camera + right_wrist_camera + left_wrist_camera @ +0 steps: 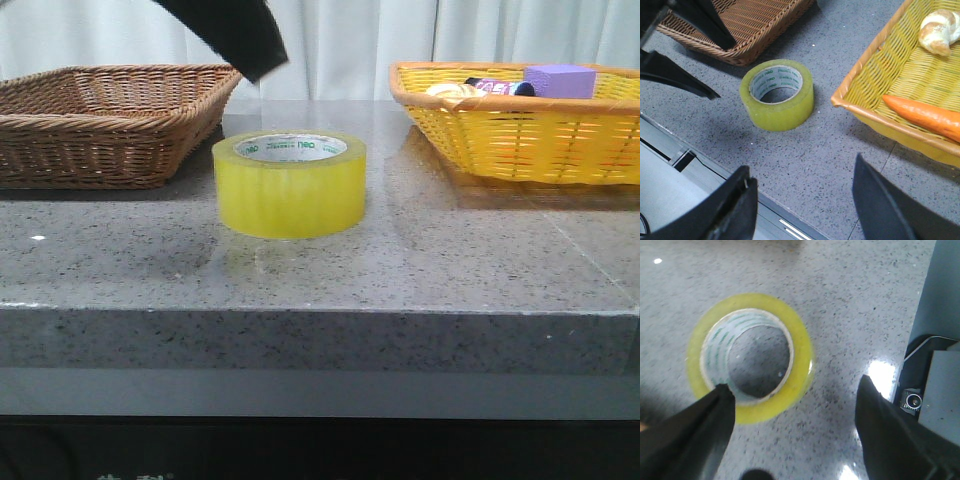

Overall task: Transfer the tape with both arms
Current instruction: 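Reach the left gripper to the tape roll, grasp and lift it, then carry the tape roll with the left gripper into the brown basket and release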

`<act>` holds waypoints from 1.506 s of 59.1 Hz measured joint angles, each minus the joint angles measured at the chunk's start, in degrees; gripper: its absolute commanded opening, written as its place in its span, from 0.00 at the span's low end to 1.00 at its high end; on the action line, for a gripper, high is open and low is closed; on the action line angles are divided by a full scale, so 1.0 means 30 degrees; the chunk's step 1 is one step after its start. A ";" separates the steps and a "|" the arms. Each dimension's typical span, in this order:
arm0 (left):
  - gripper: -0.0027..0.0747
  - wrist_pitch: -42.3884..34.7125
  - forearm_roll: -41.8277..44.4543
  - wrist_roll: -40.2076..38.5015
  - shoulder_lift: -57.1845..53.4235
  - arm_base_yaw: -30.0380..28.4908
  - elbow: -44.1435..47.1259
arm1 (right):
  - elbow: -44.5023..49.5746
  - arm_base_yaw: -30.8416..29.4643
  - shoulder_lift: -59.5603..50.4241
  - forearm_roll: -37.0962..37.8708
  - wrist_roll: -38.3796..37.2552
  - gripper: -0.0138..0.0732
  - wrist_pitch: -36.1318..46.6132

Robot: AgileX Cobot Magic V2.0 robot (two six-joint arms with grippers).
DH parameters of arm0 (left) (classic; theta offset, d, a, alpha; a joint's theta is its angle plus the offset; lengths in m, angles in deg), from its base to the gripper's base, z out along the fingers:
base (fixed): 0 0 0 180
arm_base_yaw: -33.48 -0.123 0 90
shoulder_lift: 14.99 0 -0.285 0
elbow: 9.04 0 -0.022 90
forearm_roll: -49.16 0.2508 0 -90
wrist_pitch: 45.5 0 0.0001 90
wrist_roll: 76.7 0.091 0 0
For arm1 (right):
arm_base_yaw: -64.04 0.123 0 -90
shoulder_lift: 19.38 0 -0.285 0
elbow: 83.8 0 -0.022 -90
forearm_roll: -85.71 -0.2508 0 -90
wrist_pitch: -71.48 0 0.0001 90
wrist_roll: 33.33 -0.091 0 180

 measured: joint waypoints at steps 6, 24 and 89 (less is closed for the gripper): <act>0.68 0.0035 -0.0353 0.0638 0.1040 0.0000 -0.0262 | 0.0000 0.0000 0.0000 0.0000 0.0000 0.67 0.0000; 0.67 -0.0446 -0.0556 0.1405 0.3692 0.0080 -0.0368 | 0.0000 0.0000 0.0000 0.0000 0.0000 0.67 0.0000; 0.12 -0.0094 0.1320 -0.2028 0.6056 0.0272 -0.5491 | 0.0000 0.0000 0.0000 -0.0036 0.0000 0.67 0.0000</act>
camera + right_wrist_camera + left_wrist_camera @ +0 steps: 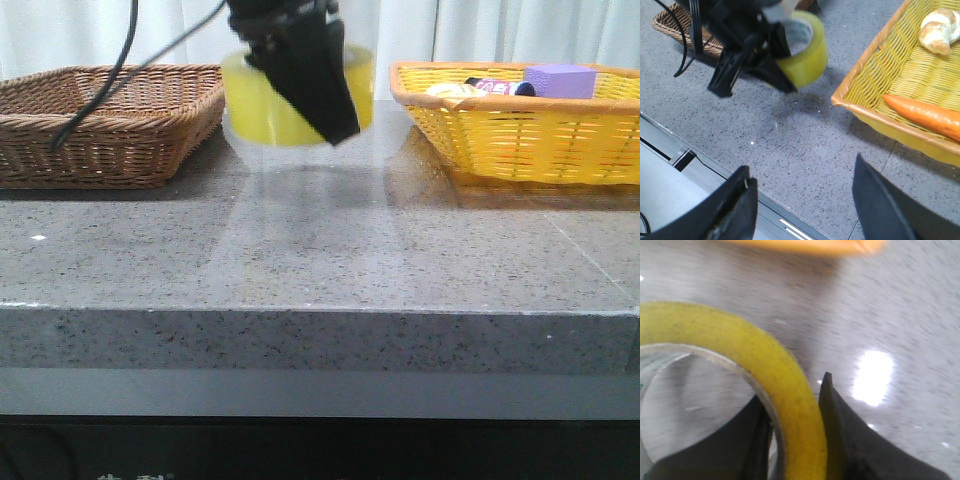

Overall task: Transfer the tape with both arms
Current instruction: 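Carry the tape roll with the left gripper into the brown basket and release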

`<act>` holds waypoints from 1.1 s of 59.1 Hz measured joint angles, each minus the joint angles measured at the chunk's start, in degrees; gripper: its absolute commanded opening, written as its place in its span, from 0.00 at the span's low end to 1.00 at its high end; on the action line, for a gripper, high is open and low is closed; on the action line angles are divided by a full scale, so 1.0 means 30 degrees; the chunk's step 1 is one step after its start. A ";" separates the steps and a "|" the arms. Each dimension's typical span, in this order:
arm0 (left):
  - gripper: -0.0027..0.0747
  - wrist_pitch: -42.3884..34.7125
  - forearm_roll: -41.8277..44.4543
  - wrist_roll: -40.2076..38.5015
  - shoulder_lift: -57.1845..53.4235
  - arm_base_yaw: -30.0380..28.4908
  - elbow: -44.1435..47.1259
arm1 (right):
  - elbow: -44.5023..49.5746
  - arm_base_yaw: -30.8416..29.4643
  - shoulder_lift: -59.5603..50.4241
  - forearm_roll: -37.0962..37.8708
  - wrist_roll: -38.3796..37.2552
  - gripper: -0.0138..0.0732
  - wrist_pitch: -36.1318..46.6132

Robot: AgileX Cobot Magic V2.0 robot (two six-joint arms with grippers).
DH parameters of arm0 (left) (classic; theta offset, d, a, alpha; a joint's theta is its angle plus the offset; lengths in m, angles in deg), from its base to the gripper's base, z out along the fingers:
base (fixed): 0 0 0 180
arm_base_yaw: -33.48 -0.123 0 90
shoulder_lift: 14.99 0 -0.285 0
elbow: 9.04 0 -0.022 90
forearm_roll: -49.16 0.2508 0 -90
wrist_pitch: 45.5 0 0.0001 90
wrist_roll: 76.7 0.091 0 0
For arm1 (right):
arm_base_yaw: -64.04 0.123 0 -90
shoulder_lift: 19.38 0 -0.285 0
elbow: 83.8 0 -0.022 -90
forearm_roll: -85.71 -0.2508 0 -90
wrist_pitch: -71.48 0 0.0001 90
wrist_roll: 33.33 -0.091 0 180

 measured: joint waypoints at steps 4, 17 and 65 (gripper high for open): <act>0.12 0.0081 0.1097 -0.1185 0.0000 -0.0036 -0.0804 | 0.0000 0.0000 0.0000 0.0000 0.0000 0.67 0.0000; 0.12 0.0316 0.1943 -0.5226 0.0000 -0.1450 -0.2767 | 0.0000 0.0000 0.0000 0.0000 0.0000 0.67 0.0000; 0.20 0.0414 0.2271 -0.9200 0.2926 -0.7467 -0.2999 | 0.0000 0.0000 0.0000 0.0000 0.0000 0.67 0.0000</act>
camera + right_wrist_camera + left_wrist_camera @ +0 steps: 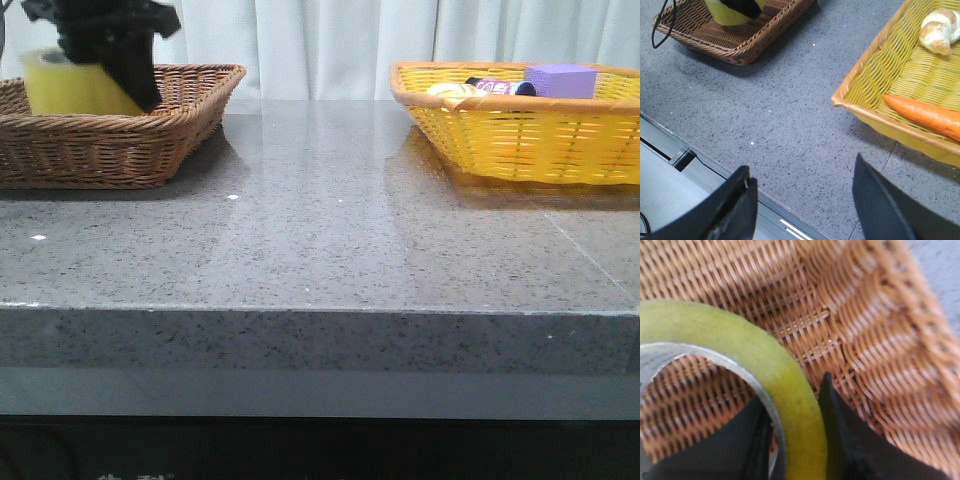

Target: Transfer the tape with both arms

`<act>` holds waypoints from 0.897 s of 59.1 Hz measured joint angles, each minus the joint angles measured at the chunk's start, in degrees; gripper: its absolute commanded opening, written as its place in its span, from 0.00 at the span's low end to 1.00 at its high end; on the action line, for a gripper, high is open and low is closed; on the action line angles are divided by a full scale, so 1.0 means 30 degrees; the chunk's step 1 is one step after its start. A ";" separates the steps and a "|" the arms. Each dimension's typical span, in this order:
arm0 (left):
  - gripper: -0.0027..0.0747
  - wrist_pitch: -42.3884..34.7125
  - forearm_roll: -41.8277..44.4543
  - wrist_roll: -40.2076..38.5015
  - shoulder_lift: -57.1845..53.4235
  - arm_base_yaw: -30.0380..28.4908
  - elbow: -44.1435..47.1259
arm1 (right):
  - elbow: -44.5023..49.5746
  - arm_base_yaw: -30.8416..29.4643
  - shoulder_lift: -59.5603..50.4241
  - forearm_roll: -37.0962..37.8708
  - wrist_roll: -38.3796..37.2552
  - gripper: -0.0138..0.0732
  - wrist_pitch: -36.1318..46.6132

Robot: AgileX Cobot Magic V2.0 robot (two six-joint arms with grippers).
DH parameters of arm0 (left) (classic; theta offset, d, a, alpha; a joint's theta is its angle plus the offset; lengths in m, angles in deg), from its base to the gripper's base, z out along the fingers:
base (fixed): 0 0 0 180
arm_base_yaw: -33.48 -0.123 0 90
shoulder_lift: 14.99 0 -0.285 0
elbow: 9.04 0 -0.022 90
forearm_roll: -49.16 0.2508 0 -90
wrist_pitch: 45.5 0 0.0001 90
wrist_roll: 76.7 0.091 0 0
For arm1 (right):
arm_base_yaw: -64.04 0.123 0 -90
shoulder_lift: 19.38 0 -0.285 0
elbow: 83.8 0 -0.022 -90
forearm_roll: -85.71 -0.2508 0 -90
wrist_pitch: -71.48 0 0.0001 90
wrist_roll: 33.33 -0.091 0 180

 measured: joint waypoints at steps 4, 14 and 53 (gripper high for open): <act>0.36 -0.0075 0.0000 0.0000 0.0228 0.0000 0.0000 | 0.0000 0.0000 0.0000 0.0000 0.0000 0.67 0.0000; 0.52 -0.0361 0.0000 0.0000 0.0244 0.0000 -0.0116 | 0.0000 0.0000 0.0000 0.0000 0.0000 0.67 0.0000; 0.51 0.0914 -0.0640 -0.1358 -0.7256 0.1487 0.3045 | 0.0000 0.0000 0.0000 0.0000 0.0000 0.67 0.0000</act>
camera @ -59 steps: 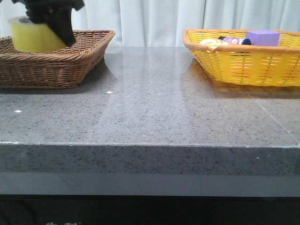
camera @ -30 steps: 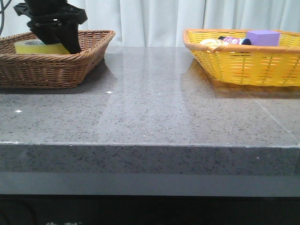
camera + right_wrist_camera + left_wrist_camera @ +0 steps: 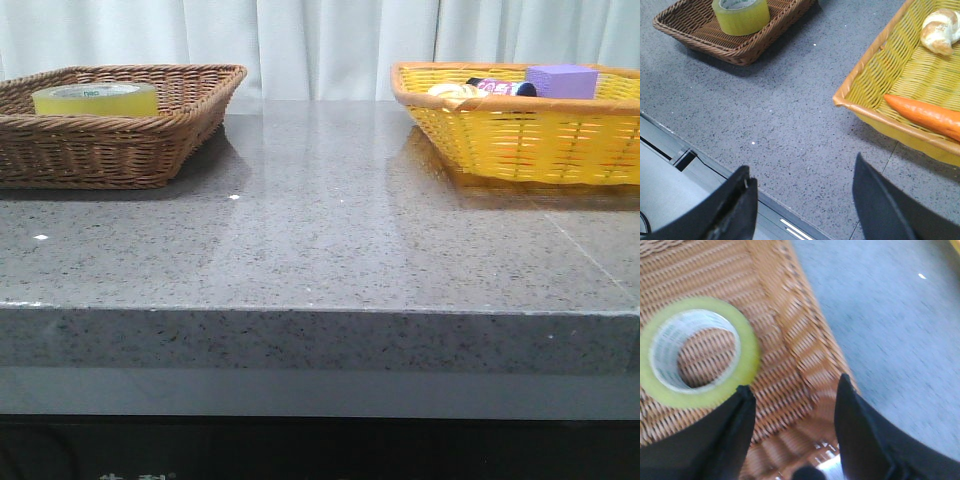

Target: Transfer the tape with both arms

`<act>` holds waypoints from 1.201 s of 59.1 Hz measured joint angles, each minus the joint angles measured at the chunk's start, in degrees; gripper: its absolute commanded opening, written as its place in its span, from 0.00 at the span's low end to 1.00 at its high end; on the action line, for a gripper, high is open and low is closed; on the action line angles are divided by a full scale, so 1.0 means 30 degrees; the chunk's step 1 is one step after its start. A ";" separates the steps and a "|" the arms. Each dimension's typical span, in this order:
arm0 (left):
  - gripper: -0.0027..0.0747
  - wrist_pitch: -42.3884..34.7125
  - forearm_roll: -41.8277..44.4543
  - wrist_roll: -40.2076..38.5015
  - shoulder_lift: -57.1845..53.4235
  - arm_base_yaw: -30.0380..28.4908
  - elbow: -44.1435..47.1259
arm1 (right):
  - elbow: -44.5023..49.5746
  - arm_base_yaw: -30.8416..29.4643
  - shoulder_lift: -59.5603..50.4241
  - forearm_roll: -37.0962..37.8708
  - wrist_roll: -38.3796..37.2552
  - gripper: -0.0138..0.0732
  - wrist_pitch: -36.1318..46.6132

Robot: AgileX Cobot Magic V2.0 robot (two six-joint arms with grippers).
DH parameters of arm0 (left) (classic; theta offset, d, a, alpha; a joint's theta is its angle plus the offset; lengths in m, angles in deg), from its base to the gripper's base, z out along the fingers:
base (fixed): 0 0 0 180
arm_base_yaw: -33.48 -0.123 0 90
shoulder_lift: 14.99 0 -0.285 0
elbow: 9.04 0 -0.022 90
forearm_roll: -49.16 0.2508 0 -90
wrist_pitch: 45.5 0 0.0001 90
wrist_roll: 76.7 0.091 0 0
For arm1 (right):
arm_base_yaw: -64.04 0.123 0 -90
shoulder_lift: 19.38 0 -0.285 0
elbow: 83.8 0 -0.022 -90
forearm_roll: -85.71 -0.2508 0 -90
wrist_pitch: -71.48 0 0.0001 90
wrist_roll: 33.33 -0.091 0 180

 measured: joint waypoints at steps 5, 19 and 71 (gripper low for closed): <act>0.51 -0.0883 0.0507 0.0000 -0.2043 0.1180 0.2609 | 0.0000 0.0000 0.0000 0.0000 0.0000 0.67 0.0000; 0.51 -0.2632 0.1185 -0.0117 -0.7260 0.3704 0.8608 | 0.0000 0.0000 0.0000 0.0000 0.0000 0.67 0.0000; 0.51 -0.7634 0.3159 -0.4081 -1.8847 0.4205 1.8823 | 0.0000 0.0000 0.0000 0.2644 -0.1092 0.58 0.0000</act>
